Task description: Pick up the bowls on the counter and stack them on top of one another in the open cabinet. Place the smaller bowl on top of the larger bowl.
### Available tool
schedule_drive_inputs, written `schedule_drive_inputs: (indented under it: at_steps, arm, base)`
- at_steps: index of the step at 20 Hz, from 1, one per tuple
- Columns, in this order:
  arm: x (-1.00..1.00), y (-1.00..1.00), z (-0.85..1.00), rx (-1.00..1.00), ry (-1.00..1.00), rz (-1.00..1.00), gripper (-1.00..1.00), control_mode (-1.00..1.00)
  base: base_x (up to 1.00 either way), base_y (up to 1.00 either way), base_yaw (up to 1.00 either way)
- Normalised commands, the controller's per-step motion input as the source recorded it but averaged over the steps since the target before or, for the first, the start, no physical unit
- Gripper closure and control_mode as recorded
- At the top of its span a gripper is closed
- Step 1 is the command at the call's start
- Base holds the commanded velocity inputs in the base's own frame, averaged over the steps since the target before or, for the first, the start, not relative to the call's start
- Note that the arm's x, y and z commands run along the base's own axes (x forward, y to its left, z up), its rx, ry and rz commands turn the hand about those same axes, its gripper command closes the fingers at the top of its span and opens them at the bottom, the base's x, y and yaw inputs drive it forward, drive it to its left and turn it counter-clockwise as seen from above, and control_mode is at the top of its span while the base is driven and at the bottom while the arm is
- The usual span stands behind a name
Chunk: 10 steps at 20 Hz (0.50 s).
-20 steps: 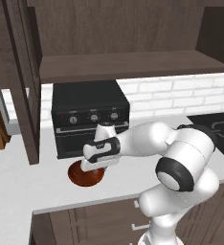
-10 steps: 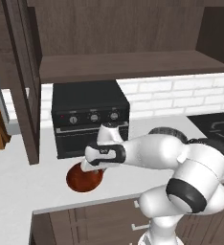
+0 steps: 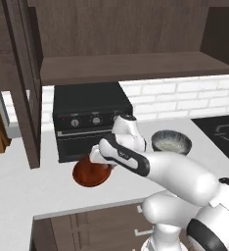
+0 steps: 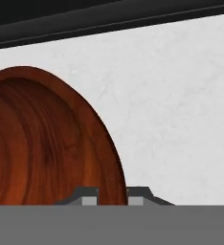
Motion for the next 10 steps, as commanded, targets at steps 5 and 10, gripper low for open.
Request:
schedule_drive_inputs:
  at_steps: [5,10]
  arm:
    - [-0.30,-0.45,0.71,0.06,0.06,-0.20,1.00,-1.00]
    - [-0.27,-0.70,0.71,0.02,0.06,-0.17,1.00,-1.00]
  base:
    - [0.00,0.00,0.00]
    - [0.00,0.00,0.00]
